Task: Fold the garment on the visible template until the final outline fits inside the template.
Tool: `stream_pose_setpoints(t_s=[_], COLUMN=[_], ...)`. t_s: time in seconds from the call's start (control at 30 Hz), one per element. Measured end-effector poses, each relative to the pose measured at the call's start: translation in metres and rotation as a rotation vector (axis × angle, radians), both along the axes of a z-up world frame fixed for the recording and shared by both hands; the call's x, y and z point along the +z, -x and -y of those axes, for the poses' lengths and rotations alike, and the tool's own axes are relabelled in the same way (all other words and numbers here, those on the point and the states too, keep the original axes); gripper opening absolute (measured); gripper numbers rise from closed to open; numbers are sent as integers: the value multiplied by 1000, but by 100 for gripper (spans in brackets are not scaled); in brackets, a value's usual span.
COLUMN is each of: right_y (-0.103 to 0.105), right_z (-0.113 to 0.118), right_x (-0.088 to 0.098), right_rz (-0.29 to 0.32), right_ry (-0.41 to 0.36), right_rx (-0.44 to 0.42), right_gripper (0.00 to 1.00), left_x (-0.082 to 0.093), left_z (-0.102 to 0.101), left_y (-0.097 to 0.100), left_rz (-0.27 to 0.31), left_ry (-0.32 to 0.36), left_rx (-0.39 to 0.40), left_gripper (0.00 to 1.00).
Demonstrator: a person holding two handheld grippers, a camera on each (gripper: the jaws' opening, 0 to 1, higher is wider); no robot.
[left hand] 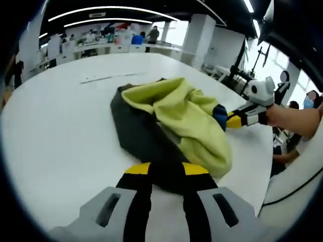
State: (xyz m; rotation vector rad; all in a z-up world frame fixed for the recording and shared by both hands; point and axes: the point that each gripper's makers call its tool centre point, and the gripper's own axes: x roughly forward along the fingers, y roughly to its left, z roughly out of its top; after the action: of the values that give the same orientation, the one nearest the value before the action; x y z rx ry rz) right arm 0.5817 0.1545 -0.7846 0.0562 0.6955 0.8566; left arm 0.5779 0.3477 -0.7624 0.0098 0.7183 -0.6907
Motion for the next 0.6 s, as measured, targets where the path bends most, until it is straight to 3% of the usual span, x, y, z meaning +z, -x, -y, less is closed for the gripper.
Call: stream_pose_setpoints(t_s=[0.37, 0.6], right_y=[-4, -4], right_z=[-1, 0], right_x=[0, 2], right_rz=[18, 27], right_ry=[17, 22], right_rx=[-1, -6], right_gripper=[0, 0], left_x=[-8, -10], left_z=[-1, -5], left_y=[8, 12], left_rz=[-25, -28], left_ry=[-21, -31], left_rx=[0, -10], left_gripper=[15, 0])
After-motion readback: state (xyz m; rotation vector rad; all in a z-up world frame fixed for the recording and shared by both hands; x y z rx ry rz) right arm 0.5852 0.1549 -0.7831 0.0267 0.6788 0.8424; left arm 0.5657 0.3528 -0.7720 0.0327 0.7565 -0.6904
